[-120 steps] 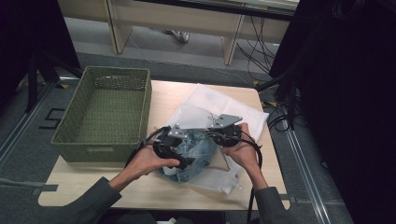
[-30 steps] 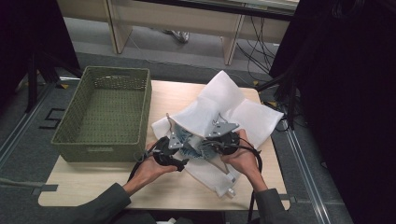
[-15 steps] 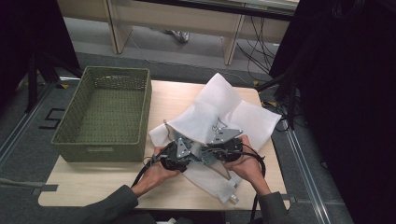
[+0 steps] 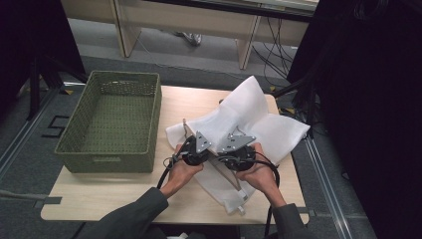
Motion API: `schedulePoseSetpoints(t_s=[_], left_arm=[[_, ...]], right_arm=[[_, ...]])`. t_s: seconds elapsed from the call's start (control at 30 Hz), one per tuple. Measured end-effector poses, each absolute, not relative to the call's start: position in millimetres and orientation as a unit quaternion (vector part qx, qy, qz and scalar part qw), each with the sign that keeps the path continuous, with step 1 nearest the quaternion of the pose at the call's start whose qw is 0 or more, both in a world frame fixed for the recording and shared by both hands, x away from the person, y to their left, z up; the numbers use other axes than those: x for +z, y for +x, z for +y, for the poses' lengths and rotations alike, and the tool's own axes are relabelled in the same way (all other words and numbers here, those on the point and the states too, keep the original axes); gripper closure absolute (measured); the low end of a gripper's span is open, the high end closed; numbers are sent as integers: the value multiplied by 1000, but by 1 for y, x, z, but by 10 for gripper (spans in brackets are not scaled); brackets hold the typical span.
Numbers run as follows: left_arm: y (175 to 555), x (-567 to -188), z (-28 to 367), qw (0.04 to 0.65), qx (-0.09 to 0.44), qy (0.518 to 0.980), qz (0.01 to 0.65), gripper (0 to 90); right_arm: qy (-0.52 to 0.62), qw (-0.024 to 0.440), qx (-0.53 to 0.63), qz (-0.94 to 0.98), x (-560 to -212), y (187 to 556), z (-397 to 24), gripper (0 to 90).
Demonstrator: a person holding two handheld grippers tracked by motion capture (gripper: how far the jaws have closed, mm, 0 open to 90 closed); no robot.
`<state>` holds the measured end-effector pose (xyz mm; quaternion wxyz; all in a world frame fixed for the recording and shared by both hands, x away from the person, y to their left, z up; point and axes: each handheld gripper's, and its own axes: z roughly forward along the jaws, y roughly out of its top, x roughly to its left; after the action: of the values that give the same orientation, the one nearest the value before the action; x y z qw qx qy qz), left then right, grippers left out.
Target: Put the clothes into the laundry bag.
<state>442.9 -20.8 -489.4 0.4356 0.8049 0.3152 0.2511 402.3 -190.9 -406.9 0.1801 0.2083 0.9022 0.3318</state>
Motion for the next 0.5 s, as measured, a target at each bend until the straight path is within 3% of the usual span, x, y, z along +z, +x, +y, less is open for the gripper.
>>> schedulePoseSetpoints(t_s=[0.03,0.07,0.1,0.23,0.27,0.37,0.5], left_arm=[[444,-500,-26,448,240,791,340,753],[445,-505,-23,426,238,812,321,736],[443,-510,-25,452,229,793,338,709],[439,-502,-14,432,222,814,318,545],[435,-500,-11,427,216,815,328,545],[427,-496,3,407,224,822,329,338],[415,-494,15,395,237,833,307,272]], right_arm=[[207,179,329,904,-409,404,-191,874],[210,175,329,904,-412,404,-191,874],[212,170,328,905,-414,405,-192,874],[216,162,325,906,-421,406,-194,874],[211,164,324,907,-423,408,-195,874],[217,157,321,908,-427,409,-194,873],[217,160,317,909,-429,410,-194,871]])
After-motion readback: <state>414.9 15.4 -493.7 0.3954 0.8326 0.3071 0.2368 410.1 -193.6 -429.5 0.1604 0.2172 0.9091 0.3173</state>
